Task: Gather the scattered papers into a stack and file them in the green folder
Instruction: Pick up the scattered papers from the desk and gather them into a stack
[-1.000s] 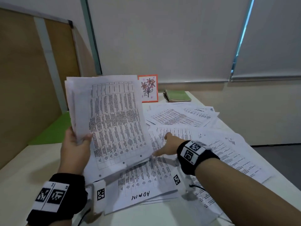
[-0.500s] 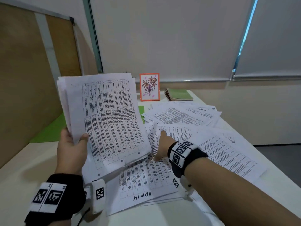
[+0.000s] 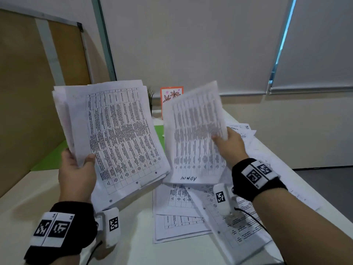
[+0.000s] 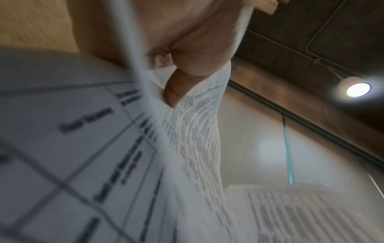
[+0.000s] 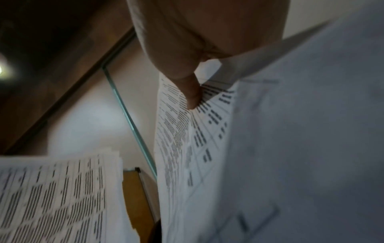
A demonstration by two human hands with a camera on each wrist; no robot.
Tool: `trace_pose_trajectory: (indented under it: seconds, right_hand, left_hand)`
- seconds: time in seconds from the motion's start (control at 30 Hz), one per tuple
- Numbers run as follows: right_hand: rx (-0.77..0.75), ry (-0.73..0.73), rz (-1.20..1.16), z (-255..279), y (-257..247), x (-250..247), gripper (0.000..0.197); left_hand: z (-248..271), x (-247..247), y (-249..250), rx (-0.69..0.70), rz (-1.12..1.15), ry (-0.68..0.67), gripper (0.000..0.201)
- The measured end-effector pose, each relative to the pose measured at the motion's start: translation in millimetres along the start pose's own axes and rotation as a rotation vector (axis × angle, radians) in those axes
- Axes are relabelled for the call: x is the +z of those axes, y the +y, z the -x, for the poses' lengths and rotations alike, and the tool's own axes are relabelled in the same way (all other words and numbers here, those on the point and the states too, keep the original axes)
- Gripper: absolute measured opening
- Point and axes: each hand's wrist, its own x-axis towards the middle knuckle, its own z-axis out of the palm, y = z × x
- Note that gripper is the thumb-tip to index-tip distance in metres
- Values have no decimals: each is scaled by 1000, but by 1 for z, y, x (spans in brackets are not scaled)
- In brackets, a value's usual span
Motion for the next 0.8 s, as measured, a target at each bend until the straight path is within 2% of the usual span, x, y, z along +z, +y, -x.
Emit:
trace_pose_trajectory:
  seconds: [0.1,0.27,0.3,0.4,0.53,0.63,0.7,0.8]
  right_hand:
    - [-68,56,-121,-4,-10,-18,20]
    - [-93,96,-337,-5,-20,-35,48]
    - [-103,104,-366,-5,-20,-36,47]
    - [-164,161,-398,-1,-23,-38,12]
    - [-159,265,-466,-1,-22,-45,14]
    - [-149,210,-490,1,-21,-42,12]
    - [-125,126,-514,5,-22,-34,14]
    - [-79,-26,-501,10,-24,-16,21]
  left_hand:
    - [-4,2,-2,-6,-25,64,27]
    - [-10,2,-6,19,-75,181,20]
    - [-11,2,-6,19,-73,189,19]
    - [-13,2,-5,17,-54,196,25]
    - [-13,-2,-3,15,-34,214,28]
    - [-11,1,-1,-30,21,149,27]
    - [-6,6,2,-74,104,60,19]
    - [7,21,8,-125,193,-105,26]
